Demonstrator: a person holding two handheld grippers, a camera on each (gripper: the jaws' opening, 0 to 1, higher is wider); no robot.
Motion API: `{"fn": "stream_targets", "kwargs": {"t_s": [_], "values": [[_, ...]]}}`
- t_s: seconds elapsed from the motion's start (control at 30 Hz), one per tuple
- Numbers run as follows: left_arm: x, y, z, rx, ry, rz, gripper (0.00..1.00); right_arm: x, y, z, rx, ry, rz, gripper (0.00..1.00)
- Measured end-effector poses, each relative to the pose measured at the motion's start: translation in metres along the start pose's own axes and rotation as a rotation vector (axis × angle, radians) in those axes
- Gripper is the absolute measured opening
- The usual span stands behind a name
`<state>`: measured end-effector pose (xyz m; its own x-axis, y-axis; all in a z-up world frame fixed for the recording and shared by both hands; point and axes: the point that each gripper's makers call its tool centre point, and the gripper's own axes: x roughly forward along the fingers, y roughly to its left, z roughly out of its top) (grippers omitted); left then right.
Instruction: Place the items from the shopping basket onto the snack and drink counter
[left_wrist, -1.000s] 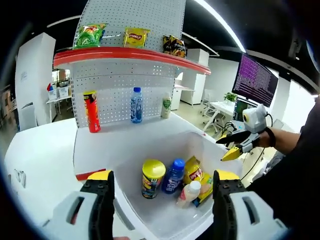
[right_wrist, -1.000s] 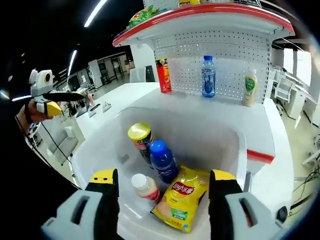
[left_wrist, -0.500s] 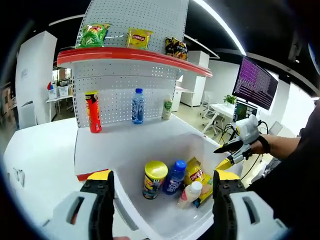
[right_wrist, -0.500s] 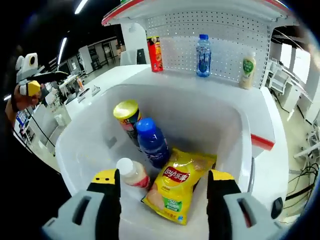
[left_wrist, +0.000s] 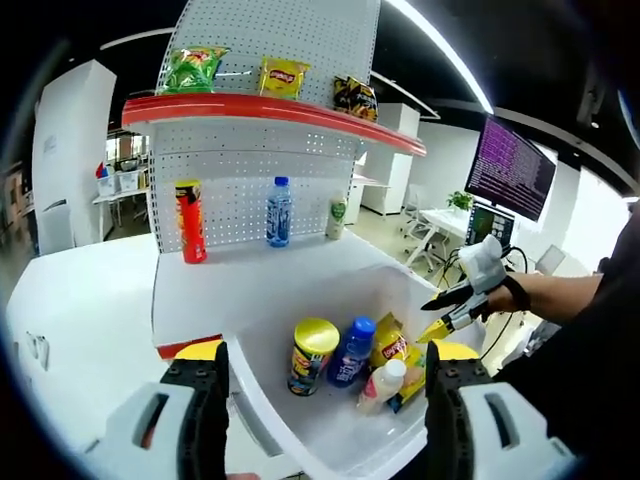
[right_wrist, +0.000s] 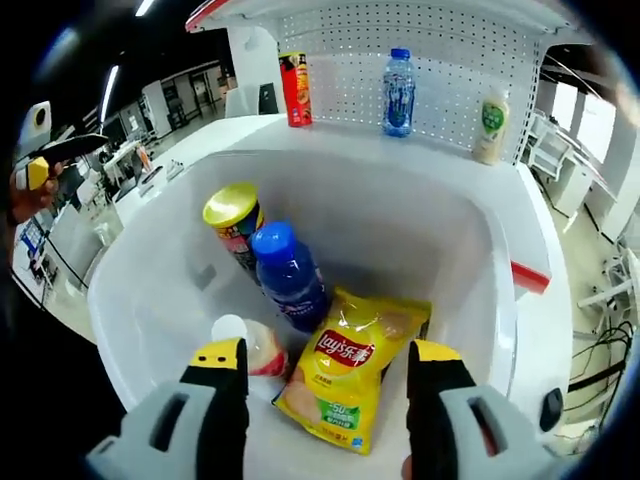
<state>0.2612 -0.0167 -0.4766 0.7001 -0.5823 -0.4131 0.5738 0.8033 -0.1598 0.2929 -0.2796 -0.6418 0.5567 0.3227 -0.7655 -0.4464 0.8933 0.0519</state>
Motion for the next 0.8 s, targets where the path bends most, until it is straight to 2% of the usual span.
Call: {"fn": "stream_targets", "kwargs": {"t_s": [0.2,0.4,0.8], "values": [[-0.002,0.001,0.001,0.002,-0.003,0.005,0.8,0.007,-0.004,-0.005,0.021,0.025,-0.01,0.62],[-0.001,0.002,-0.001,0.0,0.007,0.014,0.8,0.018,-0.01,-0.007,0.028,0.06,-0.05,0.59],[0.003,-0.002,0.0,-0.009,0.011,0.014,0.8,0.047,-0.003,-0.02,0.04,0.132,-0.069,0.57]]}}
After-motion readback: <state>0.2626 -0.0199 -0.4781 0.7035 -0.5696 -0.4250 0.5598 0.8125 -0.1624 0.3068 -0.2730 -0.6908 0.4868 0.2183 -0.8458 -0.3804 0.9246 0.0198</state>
